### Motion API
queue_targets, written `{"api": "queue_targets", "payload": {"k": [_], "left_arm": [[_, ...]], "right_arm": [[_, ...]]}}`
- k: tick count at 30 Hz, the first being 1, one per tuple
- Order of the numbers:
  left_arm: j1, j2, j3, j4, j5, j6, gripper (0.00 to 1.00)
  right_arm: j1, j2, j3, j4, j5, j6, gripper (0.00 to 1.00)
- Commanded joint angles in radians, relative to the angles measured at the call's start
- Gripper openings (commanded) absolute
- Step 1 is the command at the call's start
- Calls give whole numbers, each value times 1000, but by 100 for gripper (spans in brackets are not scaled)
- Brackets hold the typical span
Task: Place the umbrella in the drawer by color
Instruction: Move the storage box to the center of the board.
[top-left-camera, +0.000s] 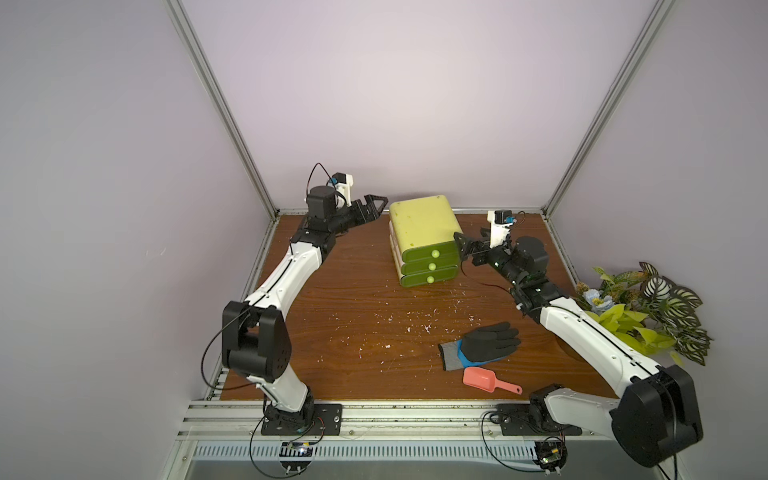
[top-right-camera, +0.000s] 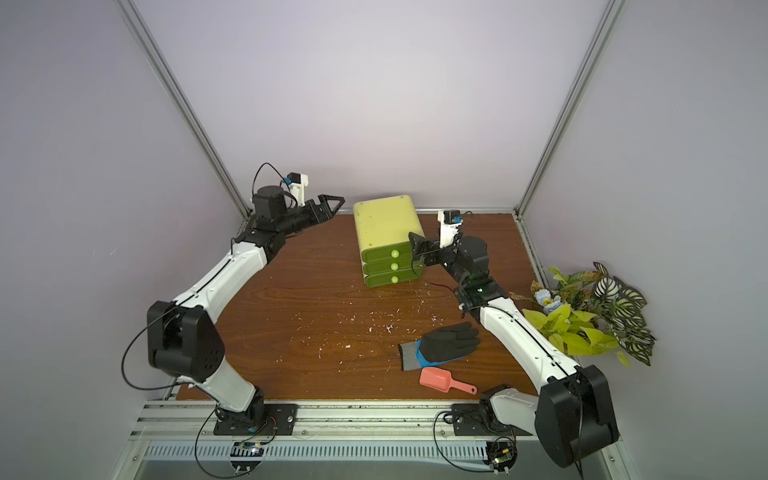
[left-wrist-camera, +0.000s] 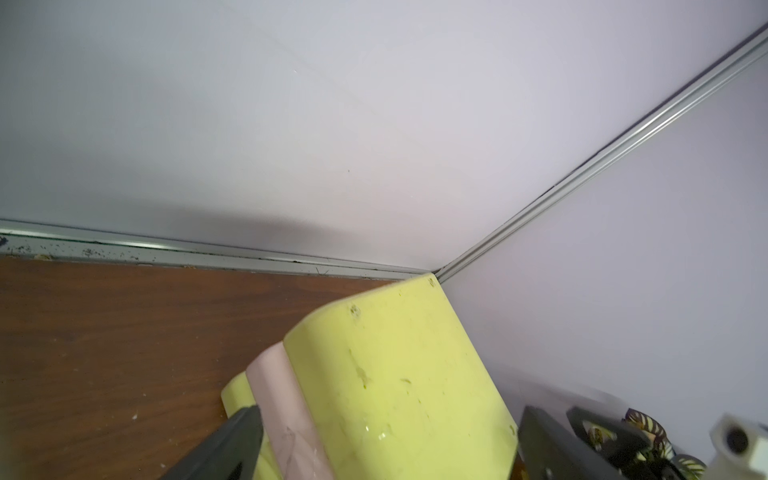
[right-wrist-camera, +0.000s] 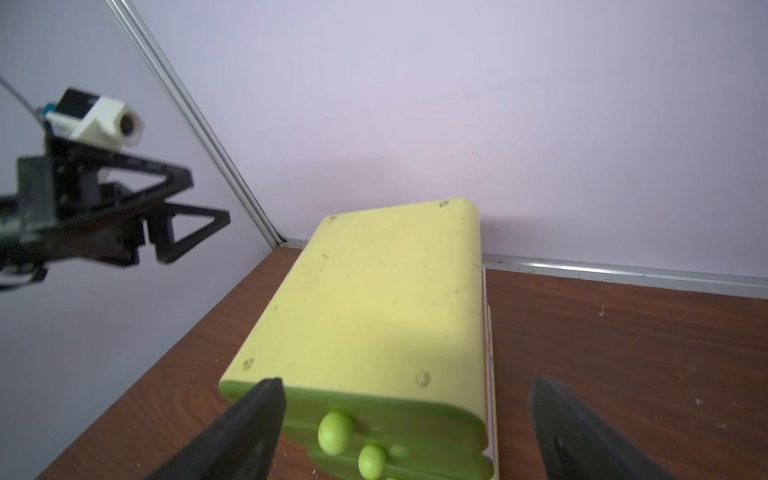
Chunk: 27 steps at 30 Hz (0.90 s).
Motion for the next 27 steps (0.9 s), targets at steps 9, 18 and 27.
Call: {"api": "queue_targets", "payload": {"k": [9,18,27], "left_arm": [[-172,60,-81,73,-89,-4,99],[-221,102,-67,102,-78,-25,99],[-247,2,-187,154,-90,-53,99]], "right_arm": [[-61,310,222,-49,-300,207,99],[21,324,259,-129,-384,190,99],[212,116,104,-38,-291,239,99]]}}
